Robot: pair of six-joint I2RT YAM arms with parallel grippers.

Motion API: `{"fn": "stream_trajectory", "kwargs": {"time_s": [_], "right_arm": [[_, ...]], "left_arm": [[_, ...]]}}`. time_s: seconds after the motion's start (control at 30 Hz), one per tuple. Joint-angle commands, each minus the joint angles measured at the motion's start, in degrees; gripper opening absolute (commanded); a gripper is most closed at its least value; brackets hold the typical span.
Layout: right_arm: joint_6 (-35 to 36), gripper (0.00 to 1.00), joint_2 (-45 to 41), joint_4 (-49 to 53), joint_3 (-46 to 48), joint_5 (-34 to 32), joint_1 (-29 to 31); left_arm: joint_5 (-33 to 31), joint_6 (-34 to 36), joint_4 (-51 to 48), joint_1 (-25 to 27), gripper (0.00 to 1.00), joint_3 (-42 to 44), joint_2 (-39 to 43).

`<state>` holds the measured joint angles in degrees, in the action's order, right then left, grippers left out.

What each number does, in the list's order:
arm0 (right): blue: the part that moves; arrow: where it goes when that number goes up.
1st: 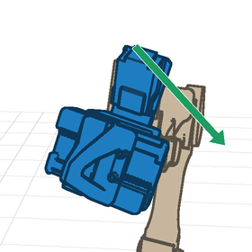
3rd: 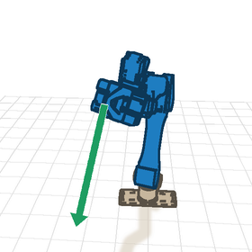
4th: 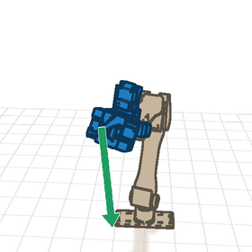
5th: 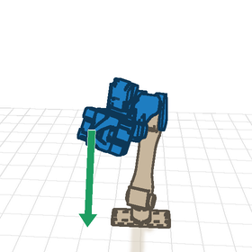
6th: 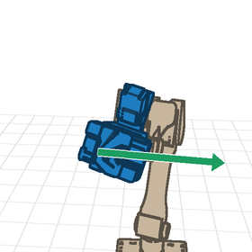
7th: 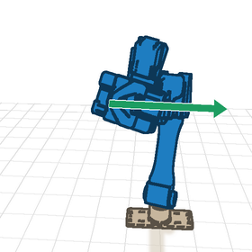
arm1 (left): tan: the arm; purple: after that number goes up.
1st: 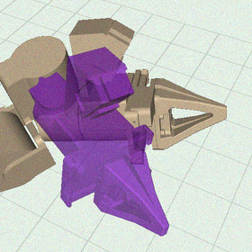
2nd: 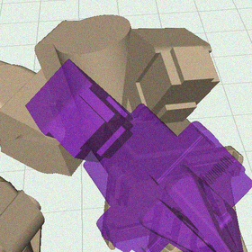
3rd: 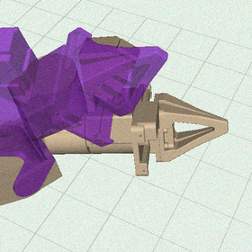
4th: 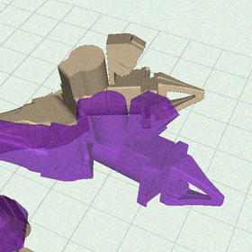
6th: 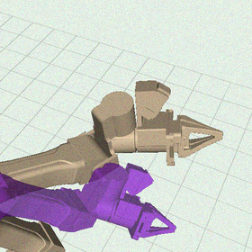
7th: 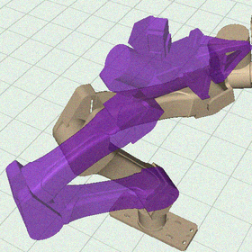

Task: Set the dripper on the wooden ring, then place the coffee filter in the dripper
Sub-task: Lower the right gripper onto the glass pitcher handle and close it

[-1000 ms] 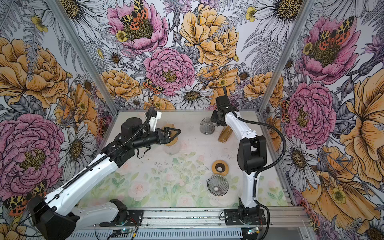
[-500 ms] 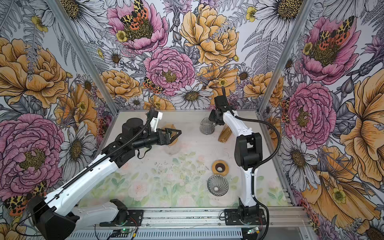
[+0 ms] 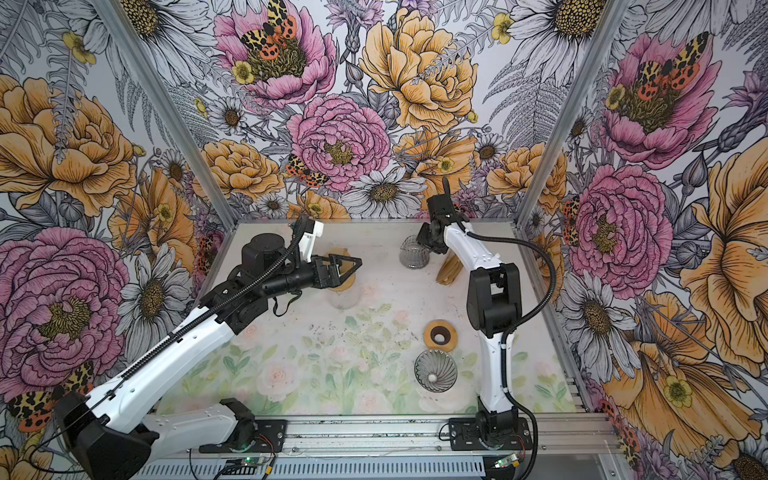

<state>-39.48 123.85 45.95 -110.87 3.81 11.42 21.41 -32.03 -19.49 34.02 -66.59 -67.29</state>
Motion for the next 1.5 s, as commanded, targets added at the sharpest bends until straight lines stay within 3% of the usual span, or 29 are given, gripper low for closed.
{"fn": "stream_trajectory", "kwargs": {"time_s": [0.0, 1.47], "right_arm": [[-0.2, 0.37, 1.26, -0.77, -1.63, 0.88, -0.06], [3.28, 0.15, 2.63, -0.68, 1.42, 1.55, 1.06]], "left_arm": [[-1.14, 0.5, -0.3, 0.02, 0.99, -1.88, -0.39], [-0.87, 0.5, -2.55, -0.68, 0.99, -4.36, -2.32]]}}
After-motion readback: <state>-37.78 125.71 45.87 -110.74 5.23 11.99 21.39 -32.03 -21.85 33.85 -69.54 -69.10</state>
